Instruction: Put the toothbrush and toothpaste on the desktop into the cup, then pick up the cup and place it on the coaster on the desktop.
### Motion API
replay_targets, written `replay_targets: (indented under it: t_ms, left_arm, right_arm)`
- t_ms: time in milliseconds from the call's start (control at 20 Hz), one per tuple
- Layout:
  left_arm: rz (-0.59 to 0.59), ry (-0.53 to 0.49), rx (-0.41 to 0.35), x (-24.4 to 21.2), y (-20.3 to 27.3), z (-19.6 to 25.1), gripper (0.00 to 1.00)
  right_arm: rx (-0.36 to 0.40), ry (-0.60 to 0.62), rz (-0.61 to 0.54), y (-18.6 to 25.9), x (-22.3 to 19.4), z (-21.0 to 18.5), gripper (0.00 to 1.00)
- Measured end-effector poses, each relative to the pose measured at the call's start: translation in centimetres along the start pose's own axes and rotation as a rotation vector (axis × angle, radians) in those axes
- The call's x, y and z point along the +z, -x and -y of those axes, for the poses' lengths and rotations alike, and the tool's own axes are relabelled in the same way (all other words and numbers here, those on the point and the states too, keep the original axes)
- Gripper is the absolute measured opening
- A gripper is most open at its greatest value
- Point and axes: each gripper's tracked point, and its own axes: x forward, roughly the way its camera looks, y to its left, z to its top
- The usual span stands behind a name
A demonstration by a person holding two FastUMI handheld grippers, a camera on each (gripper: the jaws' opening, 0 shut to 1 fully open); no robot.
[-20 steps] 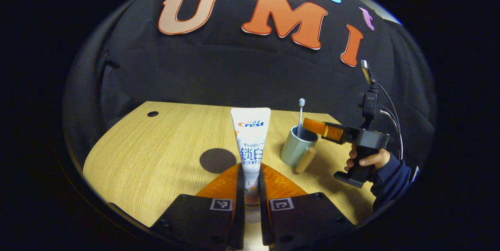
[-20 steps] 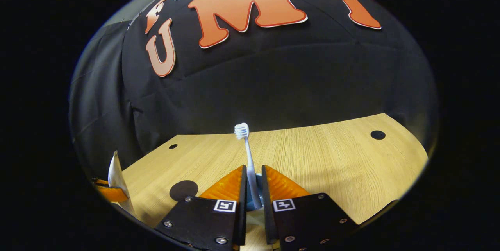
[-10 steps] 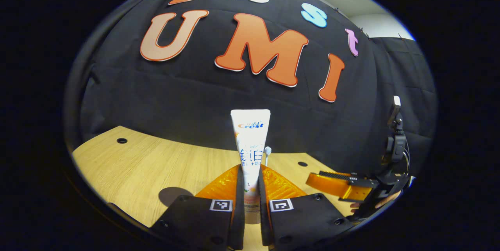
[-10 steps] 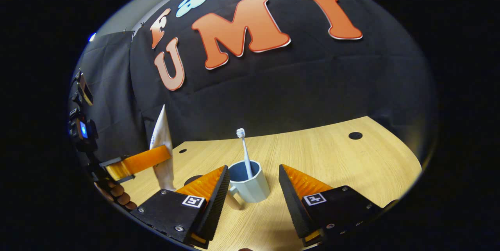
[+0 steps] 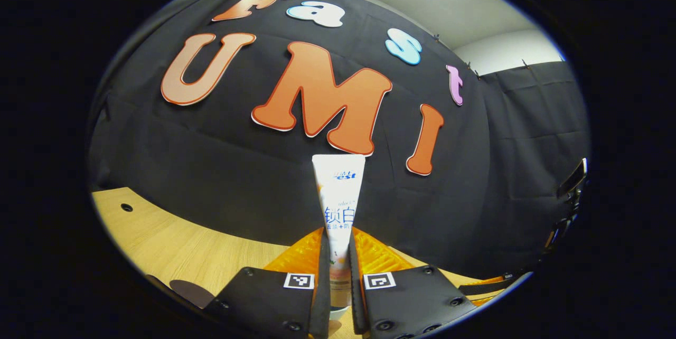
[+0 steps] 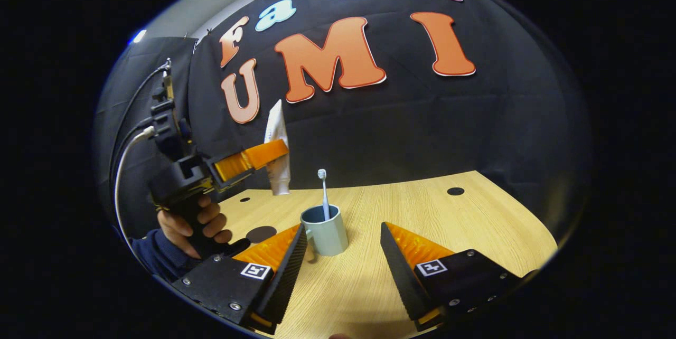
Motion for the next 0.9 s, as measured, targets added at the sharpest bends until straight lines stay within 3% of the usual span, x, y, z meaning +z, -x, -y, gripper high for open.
replay_targets:
  t_ms: [350, 900]
  left_arm:
    - [-0.075, 0.024, 0.030, -6.6, -2.6, -2.2, 0.22]
    - [-0.151, -0.006, 0.070, -11.1, -1.9, -3.3, 0.25]
  right_arm:
    - [-0.012, -0.010, 0.021, 0.8, -0.2, 0.9, 0.85]
    - [-0.027, -0.016, 0.005, 0.9, -1.0, 1.0, 0.85]
